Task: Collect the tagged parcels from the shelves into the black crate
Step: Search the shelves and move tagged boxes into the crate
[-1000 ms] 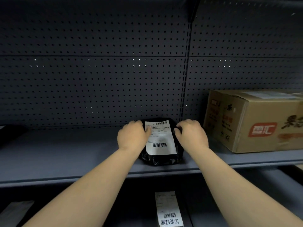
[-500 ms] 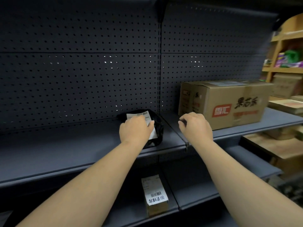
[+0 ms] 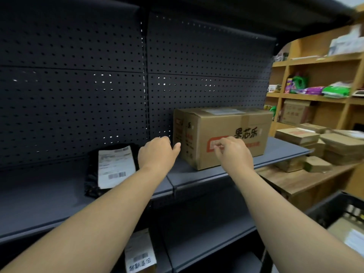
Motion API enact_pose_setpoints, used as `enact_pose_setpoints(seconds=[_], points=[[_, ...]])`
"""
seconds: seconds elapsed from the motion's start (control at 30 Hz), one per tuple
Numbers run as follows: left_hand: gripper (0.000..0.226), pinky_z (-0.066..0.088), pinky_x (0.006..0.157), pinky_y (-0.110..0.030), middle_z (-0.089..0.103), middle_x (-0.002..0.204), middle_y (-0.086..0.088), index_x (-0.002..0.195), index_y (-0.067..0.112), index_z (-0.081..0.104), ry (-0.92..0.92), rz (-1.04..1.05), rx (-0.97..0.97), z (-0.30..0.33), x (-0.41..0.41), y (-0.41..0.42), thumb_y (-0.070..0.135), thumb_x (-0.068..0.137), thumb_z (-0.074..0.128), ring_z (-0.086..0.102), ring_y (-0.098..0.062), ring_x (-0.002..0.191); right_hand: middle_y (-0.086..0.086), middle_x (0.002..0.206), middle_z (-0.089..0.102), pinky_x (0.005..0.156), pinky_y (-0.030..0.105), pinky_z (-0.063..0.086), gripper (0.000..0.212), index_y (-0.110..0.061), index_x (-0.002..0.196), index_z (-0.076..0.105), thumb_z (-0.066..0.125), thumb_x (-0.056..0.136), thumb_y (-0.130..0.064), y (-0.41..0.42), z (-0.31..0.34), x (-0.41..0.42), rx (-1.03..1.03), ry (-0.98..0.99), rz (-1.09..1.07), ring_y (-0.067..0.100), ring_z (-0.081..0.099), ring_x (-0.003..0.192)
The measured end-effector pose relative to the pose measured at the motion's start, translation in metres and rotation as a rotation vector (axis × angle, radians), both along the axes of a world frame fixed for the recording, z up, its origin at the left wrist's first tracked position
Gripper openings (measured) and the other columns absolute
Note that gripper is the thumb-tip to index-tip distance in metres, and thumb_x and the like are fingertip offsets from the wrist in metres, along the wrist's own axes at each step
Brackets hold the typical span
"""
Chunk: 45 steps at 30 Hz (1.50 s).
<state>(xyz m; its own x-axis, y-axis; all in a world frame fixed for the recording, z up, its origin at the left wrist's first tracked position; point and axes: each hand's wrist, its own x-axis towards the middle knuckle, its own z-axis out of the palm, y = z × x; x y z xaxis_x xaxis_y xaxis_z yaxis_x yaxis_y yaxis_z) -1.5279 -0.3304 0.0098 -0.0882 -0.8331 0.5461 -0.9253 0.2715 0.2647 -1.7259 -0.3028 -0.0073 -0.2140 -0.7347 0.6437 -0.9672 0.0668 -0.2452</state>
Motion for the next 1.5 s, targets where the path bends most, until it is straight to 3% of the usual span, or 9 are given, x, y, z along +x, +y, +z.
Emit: enact_pose_setpoints(seconds=[0.23,0.5,0.7,0.83,0.97,1.1,1.23,1.33,1.5], points=[[0.048,0.046,0.062,-0.031,0.064,0.102,-0.005,0.117,0.014,0.059,0.166,0.005,0.014,0.019,-0.060,-0.044,0.052,0.093,0.043,0.060,-0.023,0.085,0.001,0.109,0.065,0.076,0.032,0.043,0.026,-0.017,0.107,0.067,0.050,0.094,-0.031,-0.039,0.030,-0.080,-0.098,-0.081,-0.001,0.024,0.052,0.106],[0.058,0.045,0.071,-0.030,0.057,0.123,-0.013,0.133,0.007,0.047,0.629,0.038,0.224,0.056,-0.099,-0.089,0.049,0.093,0.045,0.055,-0.026,0.093,0.008,0.116,0.061,0.083,0.039,0.048,0.029,-0.015,0.114,0.064,0.048,0.094,-0.031,-0.094,0.076,-0.164,-0.142,-0.271,-0.010,0.030,0.053,0.108],[0.061,0.040,0.066,-0.027,0.056,0.121,-0.014,0.137,0.005,0.043,0.819,0.060,0.387,0.070,-0.110,-0.108,0.047,0.093,0.049,0.051,-0.022,0.086,0.017,0.111,0.061,0.080,0.042,0.051,0.035,-0.010,0.119,0.057,0.048,0.094,-0.032,-0.135,0.102,-0.218,0.021,-0.445,-0.096,0.035,0.058,0.096],[0.067,0.037,0.076,-0.031,0.049,0.135,-0.015,0.142,0.007,0.036,0.906,0.088,0.455,0.075,-0.117,-0.116,0.047,0.091,0.053,0.050,-0.030,0.112,0.022,0.114,0.059,0.077,0.038,0.044,0.040,-0.001,0.115,0.055,0.047,0.095,-0.035,-0.159,0.115,-0.238,0.248,-0.487,-0.121,0.034,0.053,0.090],[0.059,0.040,0.075,-0.031,0.057,0.114,-0.012,0.133,0.007,0.046,0.995,0.094,0.494,0.079,-0.117,-0.118,0.045,0.089,0.057,0.049,-0.021,0.081,0.024,0.128,0.052,0.091,0.041,0.043,0.049,0.002,0.129,0.048,0.046,0.097,-0.034,-0.173,0.123,-0.242,0.423,-0.483,-0.044,0.038,0.052,0.111],[0.043,0.054,0.072,-0.034,0.061,0.100,-0.013,0.109,0.008,0.056,1.057,0.110,0.514,0.081,-0.117,-0.121,0.045,0.088,0.060,0.059,-0.029,0.088,0.024,0.134,0.049,0.104,0.045,0.038,0.049,0.003,0.133,0.045,0.047,0.097,-0.030,-0.178,0.124,-0.245,0.438,-0.562,0.025,0.039,0.048,0.120],[0.032,0.046,0.040,-0.024,0.058,0.079,-0.009,0.079,0.011,0.054,1.106,0.121,0.495,0.083,-0.123,-0.114,0.042,0.090,0.059,0.056,-0.022,0.066,0.024,0.124,0.054,0.095,0.044,0.042,0.041,0.003,0.124,0.051,0.048,0.097,-0.028,-0.178,0.119,-0.246,0.341,-0.648,0.058,0.039,0.051,0.112],[0.035,0.049,0.047,-0.027,0.061,0.085,-0.012,0.100,0.007,0.057,1.171,0.104,0.436,0.085,-0.125,-0.109,0.041,0.090,0.059,0.060,-0.025,0.071,0.021,0.111,0.057,0.088,0.043,0.045,0.035,0.000,0.112,0.055,0.047,0.095,-0.029,-0.175,0.114,-0.246,0.208,-0.767,0.047,0.038,0.054,0.102],[0.060,0.051,0.085,-0.037,0.058,0.116,-0.011,0.137,0.011,0.044,1.165,0.093,0.205,0.079,-0.124,-0.099,0.045,0.089,0.057,0.056,-0.027,0.097,0.006,0.063,0.054,0.062,0.035,0.038,0.034,-0.010,0.068,0.054,0.048,0.090,-0.035,-0.163,0.099,-0.242,-0.058,-1.018,0.079,0.023,0.045,0.056]])
